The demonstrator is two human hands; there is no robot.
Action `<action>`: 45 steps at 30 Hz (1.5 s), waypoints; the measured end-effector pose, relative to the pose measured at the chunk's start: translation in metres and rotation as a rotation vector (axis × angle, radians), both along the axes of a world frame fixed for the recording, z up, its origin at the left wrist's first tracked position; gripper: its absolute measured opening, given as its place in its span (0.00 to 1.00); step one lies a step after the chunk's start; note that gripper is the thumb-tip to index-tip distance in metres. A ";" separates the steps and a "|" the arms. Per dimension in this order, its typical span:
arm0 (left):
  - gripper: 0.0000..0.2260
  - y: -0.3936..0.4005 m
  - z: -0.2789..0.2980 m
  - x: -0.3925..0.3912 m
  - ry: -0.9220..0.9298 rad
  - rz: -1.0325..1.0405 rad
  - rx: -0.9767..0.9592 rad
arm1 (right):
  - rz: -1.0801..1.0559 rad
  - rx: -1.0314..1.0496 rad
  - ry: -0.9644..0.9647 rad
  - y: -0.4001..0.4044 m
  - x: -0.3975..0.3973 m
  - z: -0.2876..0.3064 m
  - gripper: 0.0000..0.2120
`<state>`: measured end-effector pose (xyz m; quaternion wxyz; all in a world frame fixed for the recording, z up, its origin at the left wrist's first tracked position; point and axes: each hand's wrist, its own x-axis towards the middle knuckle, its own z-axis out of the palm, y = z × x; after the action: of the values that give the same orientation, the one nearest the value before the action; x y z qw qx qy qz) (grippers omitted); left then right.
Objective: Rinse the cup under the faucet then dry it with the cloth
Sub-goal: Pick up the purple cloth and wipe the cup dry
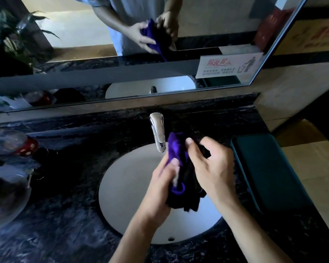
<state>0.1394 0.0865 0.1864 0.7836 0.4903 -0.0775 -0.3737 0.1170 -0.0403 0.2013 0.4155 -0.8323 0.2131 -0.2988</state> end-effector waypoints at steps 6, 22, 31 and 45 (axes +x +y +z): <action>0.27 -0.014 0.000 -0.017 0.376 0.190 -0.140 | -0.114 -0.007 -0.247 0.009 0.005 -0.001 0.23; 0.20 -0.011 -0.018 -0.019 -0.094 0.245 0.146 | -0.136 -0.364 -0.121 0.008 0.005 -0.015 0.24; 0.31 0.002 -0.007 0.006 0.067 0.019 0.064 | 0.108 0.318 0.021 0.009 0.002 -0.002 0.26; 0.24 0.001 -0.021 -0.008 -0.277 0.103 0.232 | 0.109 -0.050 0.209 0.009 0.011 -0.004 0.28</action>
<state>0.1316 0.0871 0.1653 0.7217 0.6274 -0.1157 -0.2685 0.1278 -0.0310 0.1973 0.3857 -0.8793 0.2024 -0.1927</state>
